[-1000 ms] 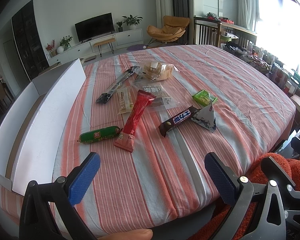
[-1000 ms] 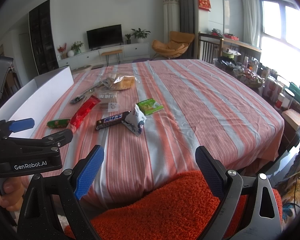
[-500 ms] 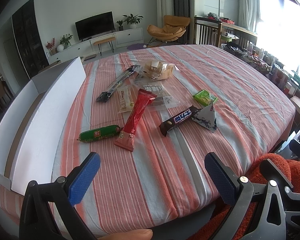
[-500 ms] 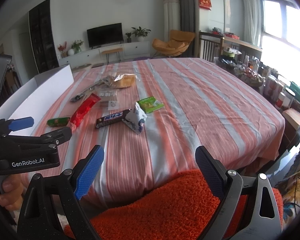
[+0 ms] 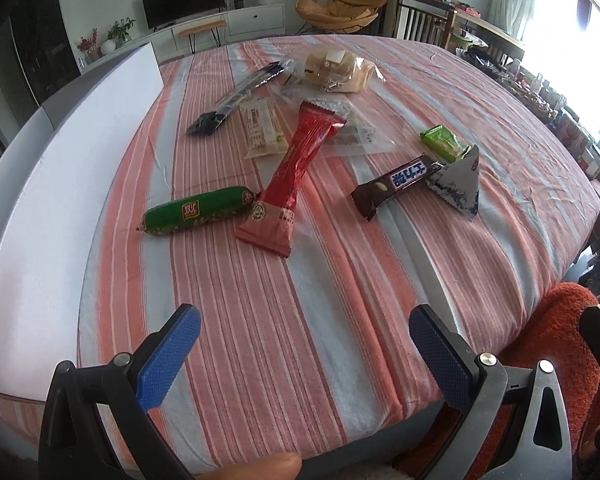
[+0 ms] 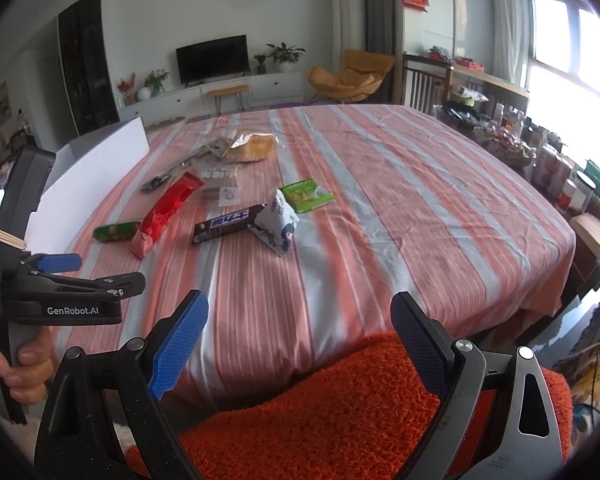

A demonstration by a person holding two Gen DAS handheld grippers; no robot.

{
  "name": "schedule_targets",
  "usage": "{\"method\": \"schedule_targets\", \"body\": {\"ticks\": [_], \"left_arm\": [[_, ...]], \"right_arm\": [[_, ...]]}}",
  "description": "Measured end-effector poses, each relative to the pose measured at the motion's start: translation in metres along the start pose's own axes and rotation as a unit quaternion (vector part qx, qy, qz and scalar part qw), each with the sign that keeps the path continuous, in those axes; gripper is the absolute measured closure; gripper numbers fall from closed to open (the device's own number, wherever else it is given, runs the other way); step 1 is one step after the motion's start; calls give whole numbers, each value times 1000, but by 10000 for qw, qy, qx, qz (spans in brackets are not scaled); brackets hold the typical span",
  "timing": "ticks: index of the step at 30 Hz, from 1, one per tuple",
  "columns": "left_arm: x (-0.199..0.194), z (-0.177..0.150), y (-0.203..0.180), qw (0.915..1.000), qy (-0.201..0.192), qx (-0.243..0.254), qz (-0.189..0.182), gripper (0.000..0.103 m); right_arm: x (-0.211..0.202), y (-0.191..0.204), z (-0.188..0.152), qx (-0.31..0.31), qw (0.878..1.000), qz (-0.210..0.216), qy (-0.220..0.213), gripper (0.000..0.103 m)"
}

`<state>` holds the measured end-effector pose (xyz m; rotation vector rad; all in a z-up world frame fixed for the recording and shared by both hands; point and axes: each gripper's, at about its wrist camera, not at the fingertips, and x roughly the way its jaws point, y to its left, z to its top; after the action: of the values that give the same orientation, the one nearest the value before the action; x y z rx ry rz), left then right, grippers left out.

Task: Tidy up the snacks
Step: 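Grasp the red pastry bar with the left tool while the right tool grasps the white triangular bag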

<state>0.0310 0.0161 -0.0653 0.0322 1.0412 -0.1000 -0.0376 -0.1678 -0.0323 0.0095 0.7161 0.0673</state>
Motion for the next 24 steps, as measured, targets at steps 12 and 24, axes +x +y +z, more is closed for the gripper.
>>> {"method": "schedule_targets", "body": {"ticks": [12, 24], "left_arm": [[28, -2, 11, 9990, 383, -192, 93, 0], [40, -2, 14, 9984, 473, -252, 149, 0]], "right_arm": [[3, 1, -1, -10, 10000, 28, 45, 8], [4, 1, -1, -24, 10000, 31, 60, 8]]}}
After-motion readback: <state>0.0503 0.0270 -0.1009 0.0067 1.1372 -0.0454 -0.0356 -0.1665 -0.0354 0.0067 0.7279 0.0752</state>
